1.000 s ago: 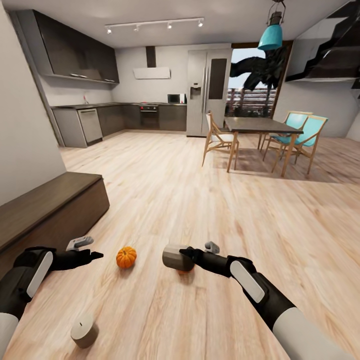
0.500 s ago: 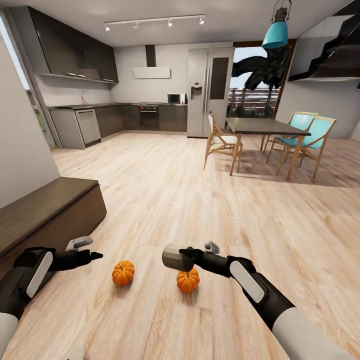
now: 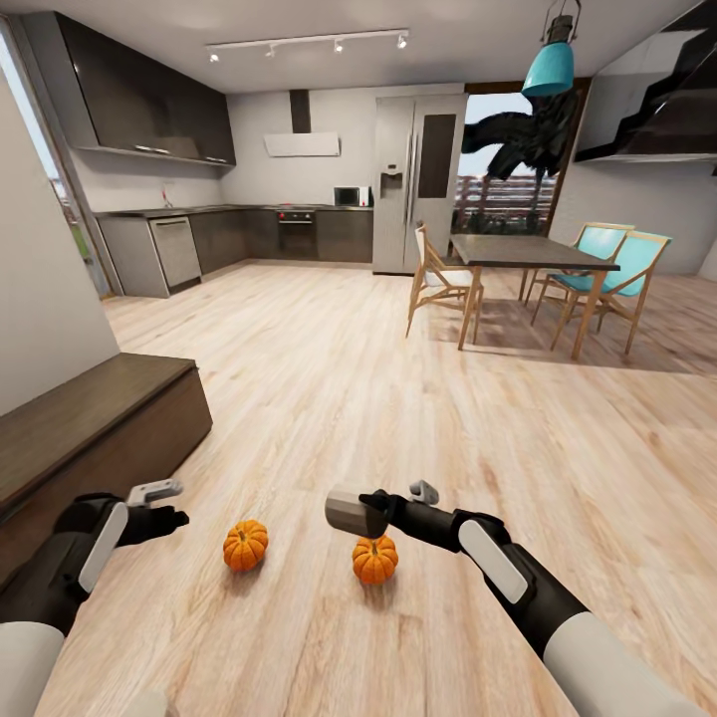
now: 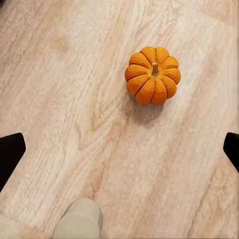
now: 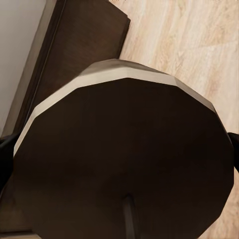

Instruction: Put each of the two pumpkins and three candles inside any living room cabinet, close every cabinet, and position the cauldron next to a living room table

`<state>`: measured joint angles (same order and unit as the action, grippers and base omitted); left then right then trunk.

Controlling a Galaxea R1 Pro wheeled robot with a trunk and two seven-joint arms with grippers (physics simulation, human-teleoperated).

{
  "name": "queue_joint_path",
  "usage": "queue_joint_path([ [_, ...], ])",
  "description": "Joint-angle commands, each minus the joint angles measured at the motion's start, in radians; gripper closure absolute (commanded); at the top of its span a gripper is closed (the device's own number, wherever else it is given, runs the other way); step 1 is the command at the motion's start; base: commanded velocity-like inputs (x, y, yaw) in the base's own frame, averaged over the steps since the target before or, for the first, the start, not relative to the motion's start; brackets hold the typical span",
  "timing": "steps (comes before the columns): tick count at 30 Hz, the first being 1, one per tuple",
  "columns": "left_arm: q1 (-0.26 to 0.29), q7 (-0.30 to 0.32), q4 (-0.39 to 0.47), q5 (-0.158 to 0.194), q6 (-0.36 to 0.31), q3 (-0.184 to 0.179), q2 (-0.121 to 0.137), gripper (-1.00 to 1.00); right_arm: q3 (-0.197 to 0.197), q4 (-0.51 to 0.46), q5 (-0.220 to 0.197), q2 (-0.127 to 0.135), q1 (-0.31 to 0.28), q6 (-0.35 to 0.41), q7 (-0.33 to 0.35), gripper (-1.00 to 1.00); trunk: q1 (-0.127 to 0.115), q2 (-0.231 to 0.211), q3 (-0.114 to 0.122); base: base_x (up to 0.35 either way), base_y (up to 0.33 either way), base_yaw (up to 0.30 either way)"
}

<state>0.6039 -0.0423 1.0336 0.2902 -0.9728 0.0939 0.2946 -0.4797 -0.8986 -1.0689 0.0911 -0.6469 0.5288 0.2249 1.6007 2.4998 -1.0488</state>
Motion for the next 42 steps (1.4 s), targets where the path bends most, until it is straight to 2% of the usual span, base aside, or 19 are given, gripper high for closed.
queue_joint_path([
  [1, 0.0, -0.005, 0.001, 0.006, -0.004, 0.0, -0.001, -1.0, -0.002, 0.0, -0.003, 0.001, -0.001, 0.001, 0.0, 1.0, 0.0, 0.0, -0.001, 0.0, 0.0, 0.0],
  [7, 0.0, -0.002, 0.003, 0.008, -0.005, 0.001, -0.002, -1.0, -0.002, 0.0, -0.003, 0.001, -0.001, 0.001, 0.001, 1.0, 0.0, 0.0, -0.001, 0.0, 0.0, 0.0],
  [27, 0.001, 0.001, 0.004, 0.009, -0.006, 0.004, 0.005, -1.0, -0.002, 0.0, -0.003, 0.004, -0.001, -0.001, 0.004, 1.0, 0.009, 0.005, -0.078, 0.0, 0.0, 0.0],
  [40, 0.002, 0.002, 0.047, 0.012, -0.01, 0.006, 0.008, -1.0, 0.0, -0.001, -0.011, 0.004, -0.002, -0.002, 0.003, 1.0, 0.015, 0.008, -0.128, 0.0, 0.0, 0.0],
  [42, 0.002, 0.002, 0.047, 0.021, -0.01, 0.006, 0.008, -1.0, 0.0, -0.001, -0.011, 0.004, -0.002, -0.002, 0.004, 1.0, 0.016, 0.009, -0.136, -0.021, 0.003, 0.051],
])
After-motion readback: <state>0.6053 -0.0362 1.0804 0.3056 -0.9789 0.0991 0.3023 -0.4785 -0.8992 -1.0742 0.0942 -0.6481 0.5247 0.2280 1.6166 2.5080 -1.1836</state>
